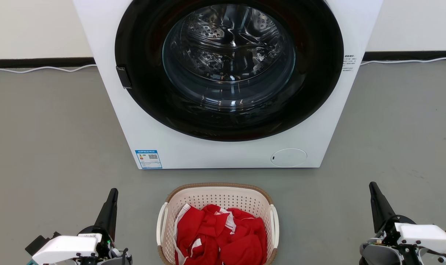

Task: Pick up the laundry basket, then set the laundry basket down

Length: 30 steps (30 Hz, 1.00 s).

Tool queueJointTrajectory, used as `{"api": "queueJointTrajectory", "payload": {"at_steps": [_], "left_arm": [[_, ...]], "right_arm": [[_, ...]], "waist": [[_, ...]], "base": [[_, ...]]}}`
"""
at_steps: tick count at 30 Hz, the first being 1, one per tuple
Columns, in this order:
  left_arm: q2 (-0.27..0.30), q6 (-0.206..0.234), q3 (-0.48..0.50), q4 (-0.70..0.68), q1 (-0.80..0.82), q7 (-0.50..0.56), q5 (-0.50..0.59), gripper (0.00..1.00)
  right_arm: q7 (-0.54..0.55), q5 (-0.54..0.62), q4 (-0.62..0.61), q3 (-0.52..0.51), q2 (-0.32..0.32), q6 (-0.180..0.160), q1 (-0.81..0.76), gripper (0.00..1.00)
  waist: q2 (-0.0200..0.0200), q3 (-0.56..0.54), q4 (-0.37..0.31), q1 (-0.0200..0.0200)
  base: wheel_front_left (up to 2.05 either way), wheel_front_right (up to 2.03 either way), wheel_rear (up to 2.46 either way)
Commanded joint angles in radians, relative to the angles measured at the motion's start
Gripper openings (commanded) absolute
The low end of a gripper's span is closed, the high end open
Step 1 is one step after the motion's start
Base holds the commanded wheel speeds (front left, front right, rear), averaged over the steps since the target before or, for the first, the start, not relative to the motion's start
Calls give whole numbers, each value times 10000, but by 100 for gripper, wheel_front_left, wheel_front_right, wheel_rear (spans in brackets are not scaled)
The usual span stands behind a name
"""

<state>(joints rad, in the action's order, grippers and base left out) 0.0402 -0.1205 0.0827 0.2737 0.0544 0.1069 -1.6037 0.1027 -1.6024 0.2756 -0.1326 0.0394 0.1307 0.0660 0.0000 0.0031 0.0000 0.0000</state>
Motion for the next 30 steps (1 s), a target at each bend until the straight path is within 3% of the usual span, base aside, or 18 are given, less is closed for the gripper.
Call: {"api": "queueJointTrajectory", "payload": {"at_steps": [1,30], "left_arm": [[100,-102,309,-286,536,62,-50,0],[100,-102,309,-286,536,62,-51,0]], "right_arm": [[101,-67,-309,193,108,0,419,0],[101,-67,-309,193,108,0,419,0]], "waist": [[0,0,0,0],[0,0,0,0]], "base": [[0,0,0],[0,0,0]]}}
